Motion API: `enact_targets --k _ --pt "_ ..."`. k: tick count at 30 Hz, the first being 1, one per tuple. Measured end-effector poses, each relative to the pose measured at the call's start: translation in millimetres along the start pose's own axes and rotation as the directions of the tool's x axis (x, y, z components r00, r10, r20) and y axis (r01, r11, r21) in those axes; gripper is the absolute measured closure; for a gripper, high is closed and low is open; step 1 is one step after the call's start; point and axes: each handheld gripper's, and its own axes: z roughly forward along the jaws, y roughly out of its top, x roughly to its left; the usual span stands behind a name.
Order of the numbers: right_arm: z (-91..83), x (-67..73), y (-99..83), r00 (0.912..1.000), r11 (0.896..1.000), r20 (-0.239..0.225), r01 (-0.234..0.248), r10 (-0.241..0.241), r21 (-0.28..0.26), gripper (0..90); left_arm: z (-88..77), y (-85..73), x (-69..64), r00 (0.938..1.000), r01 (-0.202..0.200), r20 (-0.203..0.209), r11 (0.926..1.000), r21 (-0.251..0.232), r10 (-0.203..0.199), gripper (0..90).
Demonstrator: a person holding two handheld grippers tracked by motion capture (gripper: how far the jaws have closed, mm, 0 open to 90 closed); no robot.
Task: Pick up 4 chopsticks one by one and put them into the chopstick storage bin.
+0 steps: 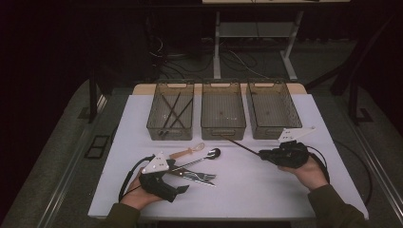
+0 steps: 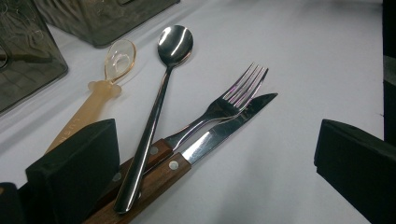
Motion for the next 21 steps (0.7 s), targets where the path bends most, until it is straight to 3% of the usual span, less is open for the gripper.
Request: enact_targets --k 8,21 --pt "2.7 4.8 23.9 1.0000 0.999 0.002 -0.006 0.006 -0.035 85.2 0.5 0.0 -0.3 1.0000 0.004 -0.003 1.0000 -0.008 -0.005 0.0" --pt "28.5 13.3 60.6 0.9989 0.999 0.032 -0.033 0.034 -0.038 85.2 0.2 -0.1 -0.6 0.9999 0.013 0.001 0.9998 -0.014 -0.013 0.0"
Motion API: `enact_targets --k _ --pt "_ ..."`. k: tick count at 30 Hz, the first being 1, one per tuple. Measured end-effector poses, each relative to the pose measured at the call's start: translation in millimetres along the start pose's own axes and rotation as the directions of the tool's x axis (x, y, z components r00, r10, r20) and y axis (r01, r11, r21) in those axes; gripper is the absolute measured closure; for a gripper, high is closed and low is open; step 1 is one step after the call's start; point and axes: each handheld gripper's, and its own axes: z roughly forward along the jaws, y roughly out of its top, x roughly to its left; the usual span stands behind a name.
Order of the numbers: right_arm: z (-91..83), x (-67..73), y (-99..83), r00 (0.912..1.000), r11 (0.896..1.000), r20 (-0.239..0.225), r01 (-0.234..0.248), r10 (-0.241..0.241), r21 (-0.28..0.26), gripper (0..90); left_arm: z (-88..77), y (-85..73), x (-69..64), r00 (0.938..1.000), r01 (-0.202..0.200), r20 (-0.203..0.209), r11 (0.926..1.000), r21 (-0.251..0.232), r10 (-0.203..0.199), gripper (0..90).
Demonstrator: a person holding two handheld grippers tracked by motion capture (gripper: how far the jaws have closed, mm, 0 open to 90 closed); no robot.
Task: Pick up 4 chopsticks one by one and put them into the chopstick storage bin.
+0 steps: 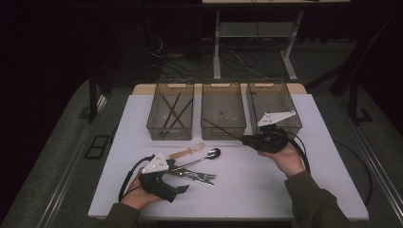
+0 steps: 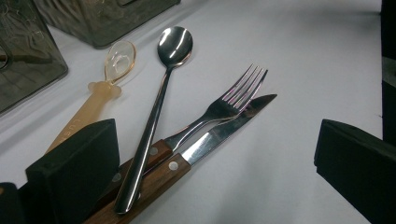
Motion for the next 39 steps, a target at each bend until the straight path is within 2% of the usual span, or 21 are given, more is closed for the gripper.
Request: enact_targets --k 12,16,25,33,39 --pt "26.9 1.5 38.9 0.9988 0.999 0.032 -0.038 0.038 0.004 85.2 0.4 0.2 0.6 1.0000 0.006 -0.001 1.0000 -0.003 -0.006 0.0" --pt "40.5 1.1 54.0 0.9984 0.999 0.034 -0.044 0.045 -0.012 85.1 0.5 0.5 0.2 1.0000 0.003 0.000 1.0000 0.002 -0.003 0.0" --pt "63.1 5.3 77.3 0.9976 0.999 0.051 -0.048 0.047 0.010 85.2 0.3 0.5 0.4 1.0000 0.007 -0.004 1.0000 0.000 -0.007 0.0" --pt "87.1 7.4 101.6 0.9948 0.997 0.070 -0.075 0.074 0.017 85.2 0.3 0.7 0.1 1.0000 0.008 -0.004 1.0000 0.000 -0.008 0.0" --pt "101.5 10.2 112.6 0.9938 0.996 0.078 -0.081 0.079 0.025 85.1 0.5 1.2 0.4 1.0000 -0.004 -0.003 1.0000 0.003 0.004 0.0"
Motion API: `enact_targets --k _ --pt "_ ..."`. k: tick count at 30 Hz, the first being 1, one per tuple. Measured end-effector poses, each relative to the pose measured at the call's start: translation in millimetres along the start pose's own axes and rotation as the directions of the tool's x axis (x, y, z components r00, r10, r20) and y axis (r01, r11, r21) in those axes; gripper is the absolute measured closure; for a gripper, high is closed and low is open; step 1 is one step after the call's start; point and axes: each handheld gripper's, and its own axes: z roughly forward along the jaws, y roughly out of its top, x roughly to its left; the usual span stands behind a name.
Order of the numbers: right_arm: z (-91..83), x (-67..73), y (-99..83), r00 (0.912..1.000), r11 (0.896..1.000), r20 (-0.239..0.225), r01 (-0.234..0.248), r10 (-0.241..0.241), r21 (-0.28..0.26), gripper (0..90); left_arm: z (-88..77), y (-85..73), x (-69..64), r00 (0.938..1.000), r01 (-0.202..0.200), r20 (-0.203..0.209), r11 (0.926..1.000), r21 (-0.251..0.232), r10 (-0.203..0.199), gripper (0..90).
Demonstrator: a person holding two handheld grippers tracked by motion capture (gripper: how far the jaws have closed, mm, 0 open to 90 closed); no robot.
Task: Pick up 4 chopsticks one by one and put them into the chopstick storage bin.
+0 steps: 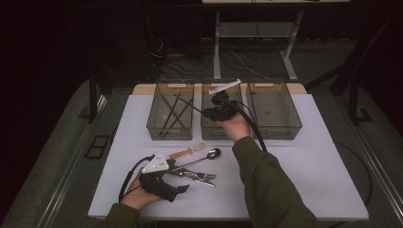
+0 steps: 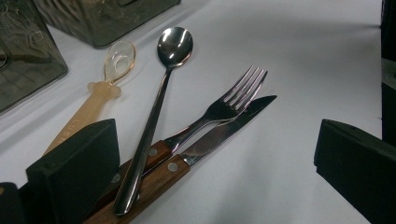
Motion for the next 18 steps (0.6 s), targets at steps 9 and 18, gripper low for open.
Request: enact_targets --k 9,18 --pt "32.2 6.3 20.8 0.9996 1.000 0.025 -0.011 0.011 0.022 85.1 0.3 0.1 -0.1 1.0000 0.002 0.003 1.0000 -0.005 -0.002 0.0" --pt "69.5 9.1 42.7 0.9978 0.998 0.054 -0.041 0.039 0.048 85.1 -0.6 0.4 0.8 1.0000 0.002 0.003 1.0000 -0.006 -0.002 0.0"
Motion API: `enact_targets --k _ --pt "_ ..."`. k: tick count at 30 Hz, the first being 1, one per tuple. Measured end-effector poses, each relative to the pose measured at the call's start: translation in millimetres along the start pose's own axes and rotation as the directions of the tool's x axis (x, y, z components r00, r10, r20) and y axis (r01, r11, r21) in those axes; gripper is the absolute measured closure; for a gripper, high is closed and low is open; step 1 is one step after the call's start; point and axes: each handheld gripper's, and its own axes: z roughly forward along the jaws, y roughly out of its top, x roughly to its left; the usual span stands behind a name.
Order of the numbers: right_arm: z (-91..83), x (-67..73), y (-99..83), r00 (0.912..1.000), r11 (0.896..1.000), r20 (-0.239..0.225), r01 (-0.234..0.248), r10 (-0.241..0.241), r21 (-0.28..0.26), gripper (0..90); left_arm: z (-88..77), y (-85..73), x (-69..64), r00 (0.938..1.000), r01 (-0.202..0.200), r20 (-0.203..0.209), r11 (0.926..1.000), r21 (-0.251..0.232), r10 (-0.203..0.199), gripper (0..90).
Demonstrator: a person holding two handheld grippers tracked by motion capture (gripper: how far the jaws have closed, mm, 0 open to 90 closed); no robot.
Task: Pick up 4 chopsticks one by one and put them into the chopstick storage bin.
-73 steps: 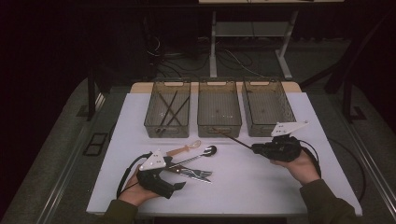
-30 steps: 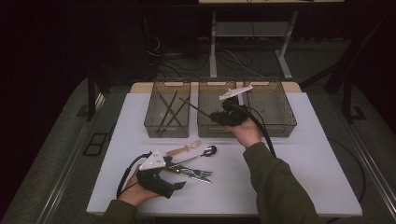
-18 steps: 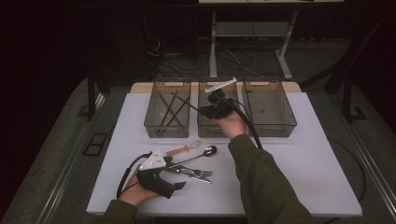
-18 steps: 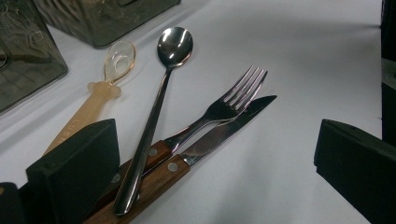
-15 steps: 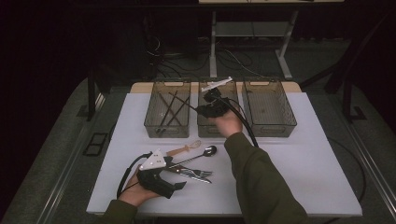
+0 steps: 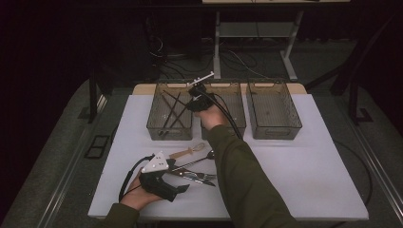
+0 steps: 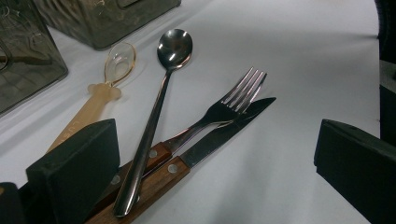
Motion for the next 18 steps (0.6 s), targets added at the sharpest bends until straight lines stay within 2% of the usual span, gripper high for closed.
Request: enact_targets --k 10,12,16,18 --pt "35.8 7.7 18.7 0.9983 0.998 0.027 -0.052 0.052 0.019 85.0 -0.8 0.3 0.2 1.0000 0.008 0.002 1.0000 -0.005 -0.008 0.0" --pt "43.1 11.0 20.7 0.9982 0.998 0.036 -0.049 0.048 0.030 85.0 -0.5 0.5 -0.6 0.9998 0.019 0.004 0.9997 -0.015 -0.019 0.0" --pt "51.5 18.5 23.0 0.9980 0.998 0.035 -0.053 0.052 0.034 84.6 -1.0 0.6 0.0 0.9999 0.010 0.006 0.9999 -0.012 -0.010 0.0" --pt "52.1 20.2 22.8 0.9987 0.999 0.027 -0.044 0.043 0.032 80.9 -1.0 0.6 0.3 0.9999 0.008 0.006 0.9999 -0.013 -0.008 0.0"
